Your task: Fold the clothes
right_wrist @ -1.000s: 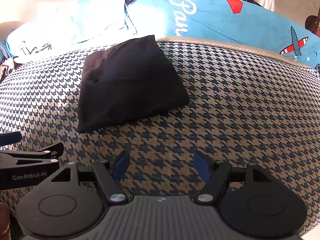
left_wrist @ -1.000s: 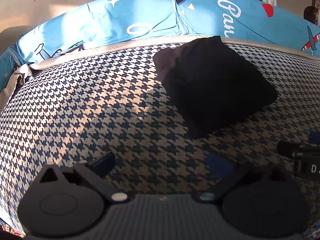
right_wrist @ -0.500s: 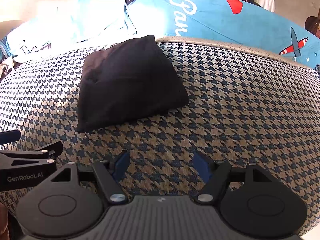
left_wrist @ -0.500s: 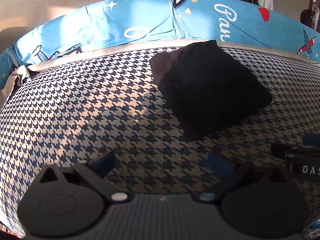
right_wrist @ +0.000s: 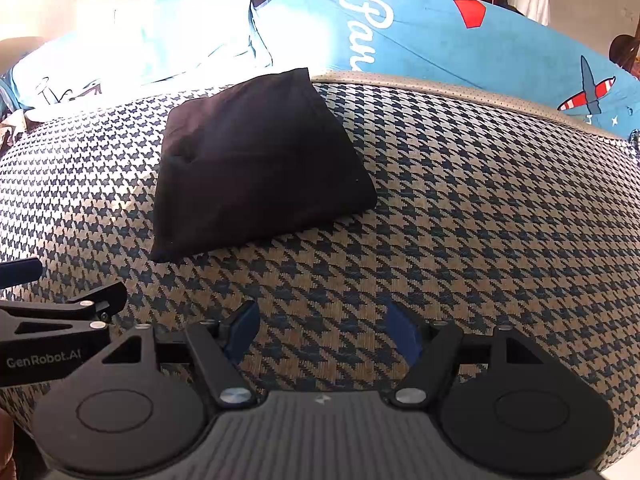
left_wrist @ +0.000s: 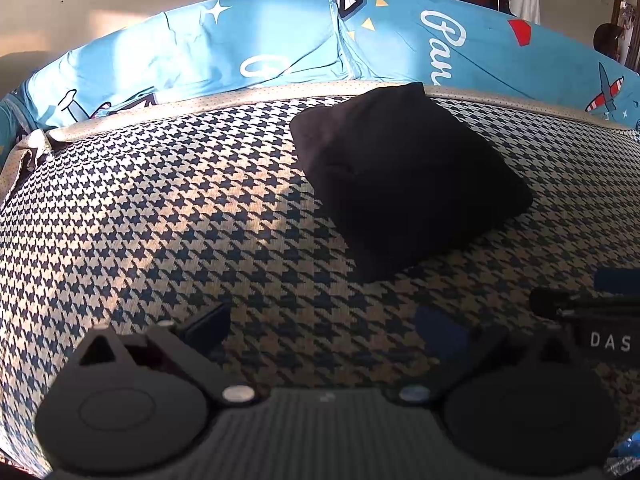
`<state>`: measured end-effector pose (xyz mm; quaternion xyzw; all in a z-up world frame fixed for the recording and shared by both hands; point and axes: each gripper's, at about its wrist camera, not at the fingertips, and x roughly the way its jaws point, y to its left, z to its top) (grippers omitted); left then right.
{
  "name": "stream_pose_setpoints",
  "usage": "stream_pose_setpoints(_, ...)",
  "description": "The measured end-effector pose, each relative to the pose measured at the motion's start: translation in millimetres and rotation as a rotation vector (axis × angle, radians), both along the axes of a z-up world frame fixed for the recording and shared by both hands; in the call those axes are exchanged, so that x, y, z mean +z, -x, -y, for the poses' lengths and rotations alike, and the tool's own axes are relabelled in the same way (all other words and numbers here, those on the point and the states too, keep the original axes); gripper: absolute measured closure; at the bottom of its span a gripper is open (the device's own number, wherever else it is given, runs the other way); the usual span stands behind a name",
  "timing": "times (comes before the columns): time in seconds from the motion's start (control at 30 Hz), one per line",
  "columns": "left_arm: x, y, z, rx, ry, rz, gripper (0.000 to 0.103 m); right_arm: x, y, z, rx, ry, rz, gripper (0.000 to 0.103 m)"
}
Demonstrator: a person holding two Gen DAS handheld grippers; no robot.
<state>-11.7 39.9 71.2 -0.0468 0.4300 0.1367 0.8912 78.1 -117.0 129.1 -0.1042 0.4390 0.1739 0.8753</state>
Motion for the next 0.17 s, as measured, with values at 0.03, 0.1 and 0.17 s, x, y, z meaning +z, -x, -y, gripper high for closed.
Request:
stream_pose_setpoints(0.03, 0.0, 0.1, 0.0, 0.0, 0.001, 0.001, 0.0, -0.1, 0.2, -0.1, 0.001, 0.001, 0.0, 0.032)
stream_pose_setpoints(0.1, 0.1, 0.3, 0.1, 0.0, 0.003, 0.003, 0.0, -0.4, 0.1, -0.2, 0.003, 0.004, 0.0, 0.032)
stream_pose_setpoints(0.17, 0.2, 0.5, 0.2, 0.001, 0.004, 0.005, 0.0, -0.7, 0.1, -0.4, 0.004, 0.008, 0.0, 0.032)
